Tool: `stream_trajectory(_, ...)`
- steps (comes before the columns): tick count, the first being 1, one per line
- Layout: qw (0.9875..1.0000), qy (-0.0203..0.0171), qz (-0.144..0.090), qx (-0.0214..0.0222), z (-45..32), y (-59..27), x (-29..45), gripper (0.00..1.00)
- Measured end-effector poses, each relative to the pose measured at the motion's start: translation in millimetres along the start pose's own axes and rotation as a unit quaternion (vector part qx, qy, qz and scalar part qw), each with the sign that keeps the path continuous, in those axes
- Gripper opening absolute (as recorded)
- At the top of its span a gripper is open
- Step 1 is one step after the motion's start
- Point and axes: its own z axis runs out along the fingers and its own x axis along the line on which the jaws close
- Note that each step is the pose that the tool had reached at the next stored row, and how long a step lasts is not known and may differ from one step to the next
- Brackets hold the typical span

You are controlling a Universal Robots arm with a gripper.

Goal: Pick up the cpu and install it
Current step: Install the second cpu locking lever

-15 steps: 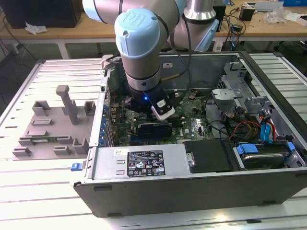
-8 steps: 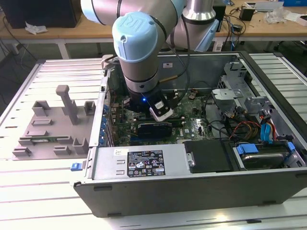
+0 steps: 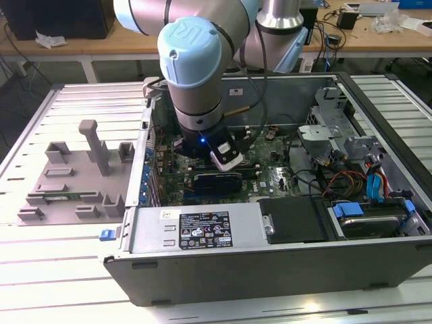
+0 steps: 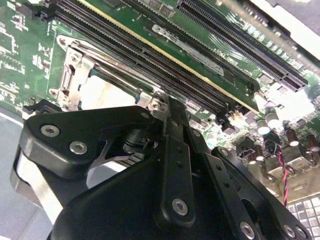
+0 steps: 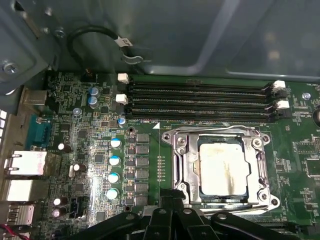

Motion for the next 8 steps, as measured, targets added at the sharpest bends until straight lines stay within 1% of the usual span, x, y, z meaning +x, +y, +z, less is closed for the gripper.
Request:
stream_trajectory(2, 1.0, 0.0002, 0.0, 0.0026, -3.9, 1.2, -0.3, 0.11)
stream_trajectory(3, 1.0, 0.0002, 0.0, 0.005, -6.9, 2.1, -0.5, 0.11)
stream_trajectory(5, 0.9999, 0.0005, -0.001, 0.0167, -17.2, 5.3, -1.5, 0.11)
stream_trajectory(6, 0.9996, 0.0007, -0.002, 0.0275, -23.9, 7.4, -2.3, 0.11)
stream_trajectory(7, 0.9994, 0.0009, -0.003, 0.0344, -26.9, 8.3, -2.7, 0.11)
stream_trajectory(8, 0.9992, 0.0011, -0.003, 0.0399, -28.4, 8.7, -3.0, 0.11)
